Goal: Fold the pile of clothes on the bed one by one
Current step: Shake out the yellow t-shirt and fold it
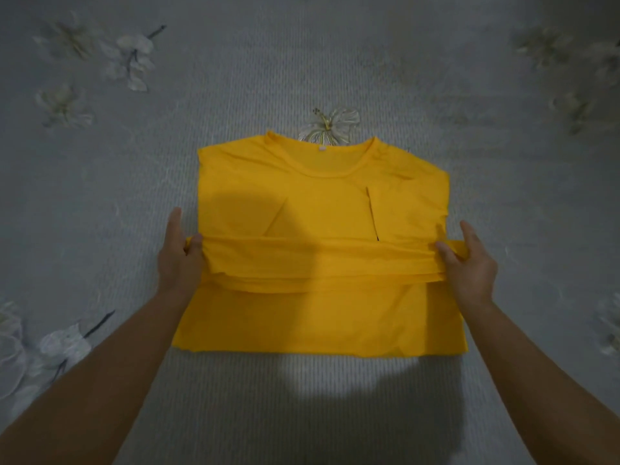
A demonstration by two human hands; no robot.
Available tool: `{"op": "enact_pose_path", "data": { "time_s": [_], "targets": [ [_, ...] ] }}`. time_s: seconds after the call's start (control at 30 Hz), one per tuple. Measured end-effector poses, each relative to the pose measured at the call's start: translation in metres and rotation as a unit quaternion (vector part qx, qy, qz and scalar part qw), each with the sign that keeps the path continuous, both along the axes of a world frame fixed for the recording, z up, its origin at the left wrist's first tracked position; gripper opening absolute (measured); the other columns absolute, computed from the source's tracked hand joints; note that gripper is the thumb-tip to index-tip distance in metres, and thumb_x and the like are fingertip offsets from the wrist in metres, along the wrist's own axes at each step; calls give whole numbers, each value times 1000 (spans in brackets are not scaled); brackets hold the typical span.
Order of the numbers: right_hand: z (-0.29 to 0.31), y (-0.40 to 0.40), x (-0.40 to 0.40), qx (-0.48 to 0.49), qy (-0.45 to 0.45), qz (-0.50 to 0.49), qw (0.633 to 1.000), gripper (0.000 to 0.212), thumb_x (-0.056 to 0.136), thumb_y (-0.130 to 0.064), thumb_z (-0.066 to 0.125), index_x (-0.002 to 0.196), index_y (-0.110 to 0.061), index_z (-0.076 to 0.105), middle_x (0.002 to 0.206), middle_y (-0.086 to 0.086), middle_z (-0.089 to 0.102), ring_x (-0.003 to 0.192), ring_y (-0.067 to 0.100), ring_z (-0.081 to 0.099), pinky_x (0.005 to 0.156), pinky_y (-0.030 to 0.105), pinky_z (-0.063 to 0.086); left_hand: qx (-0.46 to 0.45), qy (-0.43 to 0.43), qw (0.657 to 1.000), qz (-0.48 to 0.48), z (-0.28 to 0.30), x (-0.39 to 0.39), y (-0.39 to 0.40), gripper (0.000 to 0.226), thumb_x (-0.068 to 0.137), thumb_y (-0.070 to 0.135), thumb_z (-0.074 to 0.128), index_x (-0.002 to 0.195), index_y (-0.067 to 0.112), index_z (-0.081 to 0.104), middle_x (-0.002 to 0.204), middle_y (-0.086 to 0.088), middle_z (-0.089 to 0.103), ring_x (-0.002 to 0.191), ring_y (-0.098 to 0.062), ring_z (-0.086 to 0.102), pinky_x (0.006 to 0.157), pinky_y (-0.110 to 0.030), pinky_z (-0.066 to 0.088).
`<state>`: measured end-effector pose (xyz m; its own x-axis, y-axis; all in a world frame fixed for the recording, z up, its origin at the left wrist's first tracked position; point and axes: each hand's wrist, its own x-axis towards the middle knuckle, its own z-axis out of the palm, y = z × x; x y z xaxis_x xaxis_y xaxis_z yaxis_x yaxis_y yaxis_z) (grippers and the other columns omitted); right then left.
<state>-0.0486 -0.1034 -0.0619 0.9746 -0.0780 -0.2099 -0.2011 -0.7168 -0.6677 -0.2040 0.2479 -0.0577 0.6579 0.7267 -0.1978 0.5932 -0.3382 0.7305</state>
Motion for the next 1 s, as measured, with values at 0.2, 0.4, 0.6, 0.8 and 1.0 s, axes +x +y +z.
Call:
{"op": "enact_pose_path", "data": {
  "time_s": [0.2,0.4,0.6,0.8,1.0],
  "targets": [
    [4,15,58,75,-12,-107,991,55,86,-23,61,136,-12,41,140,15,42,126,25,41,101,35,34,-84,-49,990,105,11,54,36,55,95,16,45,145,17,22,117,-10,52,86,-12,54,83,-37,44],
    [2,65,156,328,101,-268,900,38,96,-18,43,131,-2,39,122,23,52,104,28,61,68,24,54,-390,-106,867,291,20,141,82,11,93,7,45,93,2,55,100,-26,53,113,-42,48,79,-41,38],
    [-12,79,143,92,1,-111,990,52,97,-23,41,142,-5,23,131,14,42,111,29,52,85,35,46,-109,-70,982,137,-3,159,62,59,98,24,37,146,13,5,151,-14,21,132,-24,32,104,-29,29],
    [-24,42,50,-102,-38,-20,994,69,84,-36,41,136,8,30,135,29,40,125,41,36,104,44,27,181,156,962,-136,-43,90,12,69,80,36,35,140,1,30,145,-29,24,136,-44,17,108,-52,14],
    [-34,33,-25,-133,33,-116,984,60,93,-31,47,137,6,29,129,31,46,118,44,44,96,48,33,118,182,976,-1,-46,17,-19,58,93,16,49,140,-4,23,137,-36,29,124,-48,30,101,-53,23]
  ]
}}
